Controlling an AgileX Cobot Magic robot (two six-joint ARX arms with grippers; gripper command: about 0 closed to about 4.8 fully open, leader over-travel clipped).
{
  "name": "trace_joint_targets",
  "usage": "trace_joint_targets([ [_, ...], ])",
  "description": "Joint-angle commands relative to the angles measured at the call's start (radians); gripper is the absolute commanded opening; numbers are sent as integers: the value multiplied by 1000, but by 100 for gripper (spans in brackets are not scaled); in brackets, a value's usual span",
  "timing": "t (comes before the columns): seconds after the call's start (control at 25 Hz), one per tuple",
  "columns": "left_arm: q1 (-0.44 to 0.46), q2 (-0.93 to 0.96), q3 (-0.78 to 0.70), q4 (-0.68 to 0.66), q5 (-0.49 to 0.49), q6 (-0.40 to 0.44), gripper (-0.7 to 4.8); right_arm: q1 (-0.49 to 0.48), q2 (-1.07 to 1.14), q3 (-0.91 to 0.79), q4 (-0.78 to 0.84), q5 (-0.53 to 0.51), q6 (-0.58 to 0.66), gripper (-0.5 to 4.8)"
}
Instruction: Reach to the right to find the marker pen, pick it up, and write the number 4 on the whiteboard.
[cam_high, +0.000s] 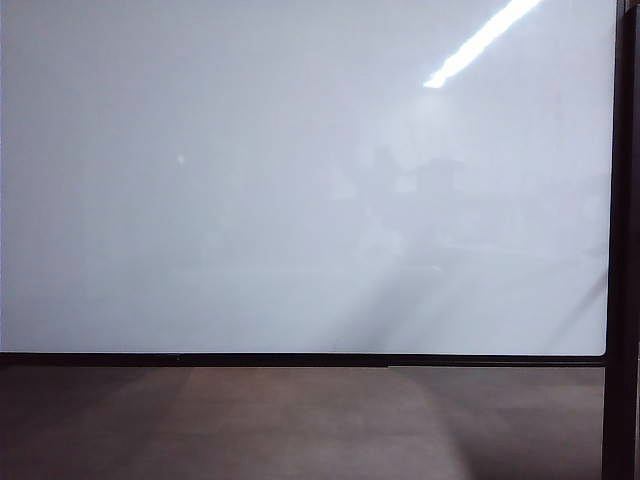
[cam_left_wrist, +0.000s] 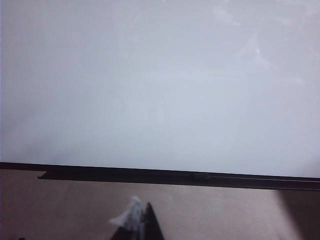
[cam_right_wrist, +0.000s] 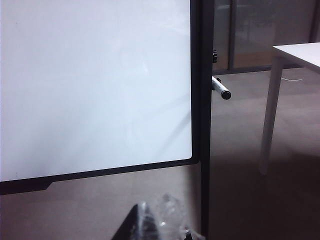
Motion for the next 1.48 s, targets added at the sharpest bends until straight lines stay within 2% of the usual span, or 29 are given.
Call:
trace_joint_targets([
  [0.04,0,1,1,13,3,-3,-5,1,0,-4,3,0,2,-6],
  [0.24,0,1,2,30,3,-3,-5,1,0,-4,-3,0,2,-6],
  [0.32,0,1,19,31,3,-26,-5,2,0,6,60,-2,11,-6],
  [0.44,-2,2,121,27,3,-150,-5,2,7,146,54,-5,20,-6],
  [0.56,-19,31,269,-58,0,-121,-5,2,55,310,-45,-5,-14,-3],
  [0.64,-37,80,394,-122,8,-69,-5,2,131,412,-50,-12,-42,130],
  [0.68,-48,121,474,-160,23,-32,-5,1,195,473,-50,-3,-42,246],
  [0.72,-57,150,528,-193,22,-20,-5,1,246,516,-50,-2,-43,318],
  [0.76,-72,201,613,-240,21,-18,-5,1,311,568,-50,-4,-45,370],
  [0.88,-101,314,779,-289,19,-18,-5,1,439,642,11,-7,-44,425],
  [1.0,-135,432,935,-287,56,-17,-5,-1,552,686,161,-51,-37,434],
  [1.16,-172,548,1084,-363,168,-17,-5,-19,663,734,174,-92,-37,434],
  [1.28,-177,630,1160,-402,282,-18,-5,-115,753,738,174,-145,-32,434],
  [1.4,-187,682,1163,-407,285,-17,-5,-232,853,738,195,-233,-10,434],
  [1.48,-230,732,1162,-414,226,-18,-5,-304,941,738,264,-316,-10,433],
])
